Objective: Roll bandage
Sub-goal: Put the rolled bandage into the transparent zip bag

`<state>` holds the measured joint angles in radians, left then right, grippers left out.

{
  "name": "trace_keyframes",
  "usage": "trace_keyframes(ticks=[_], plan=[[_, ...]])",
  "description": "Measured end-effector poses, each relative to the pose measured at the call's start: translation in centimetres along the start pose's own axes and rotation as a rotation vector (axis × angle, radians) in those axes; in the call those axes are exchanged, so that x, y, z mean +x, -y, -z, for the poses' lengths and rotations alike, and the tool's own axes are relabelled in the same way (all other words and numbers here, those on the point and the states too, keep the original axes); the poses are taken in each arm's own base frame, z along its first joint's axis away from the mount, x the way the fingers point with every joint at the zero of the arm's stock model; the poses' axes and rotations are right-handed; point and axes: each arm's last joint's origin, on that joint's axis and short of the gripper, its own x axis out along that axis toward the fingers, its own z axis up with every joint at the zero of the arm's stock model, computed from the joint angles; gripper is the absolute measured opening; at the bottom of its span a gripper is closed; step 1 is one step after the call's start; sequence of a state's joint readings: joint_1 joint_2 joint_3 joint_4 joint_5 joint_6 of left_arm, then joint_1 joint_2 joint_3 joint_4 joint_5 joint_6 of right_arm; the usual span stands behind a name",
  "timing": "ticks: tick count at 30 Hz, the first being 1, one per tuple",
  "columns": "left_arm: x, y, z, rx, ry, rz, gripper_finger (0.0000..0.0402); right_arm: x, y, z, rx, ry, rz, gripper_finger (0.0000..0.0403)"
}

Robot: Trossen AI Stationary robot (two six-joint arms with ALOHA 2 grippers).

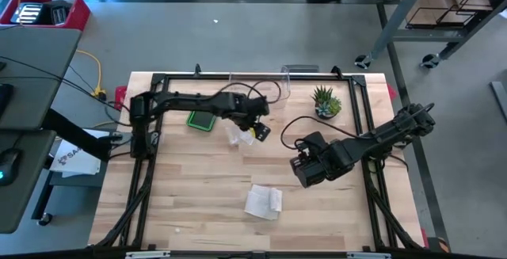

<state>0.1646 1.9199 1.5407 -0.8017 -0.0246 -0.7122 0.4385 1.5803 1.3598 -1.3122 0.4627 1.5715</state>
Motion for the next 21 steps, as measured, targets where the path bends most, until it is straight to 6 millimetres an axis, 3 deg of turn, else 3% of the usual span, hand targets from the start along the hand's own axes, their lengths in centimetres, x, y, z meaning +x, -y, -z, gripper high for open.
trace_keyframes(ticks=[10,15,21], plan=[[3.8,2.1,-0.1,0.077,-0.065,-0.172,0.0239,0.0,0.1,-0.1,-0.005,0.026,0.007,0.0193],[4.2,3.0,-0.5,0.103,-0.043,-0.213,0.0239,0.0,0.1,-0.1,-0.005,0.035,0.008,0.0193],[4.6,2.4,-0.2,0.116,-0.062,-0.302,0.0238,0.0,0.1,-0.1,-0.012,0.043,0.010,0.0193]])
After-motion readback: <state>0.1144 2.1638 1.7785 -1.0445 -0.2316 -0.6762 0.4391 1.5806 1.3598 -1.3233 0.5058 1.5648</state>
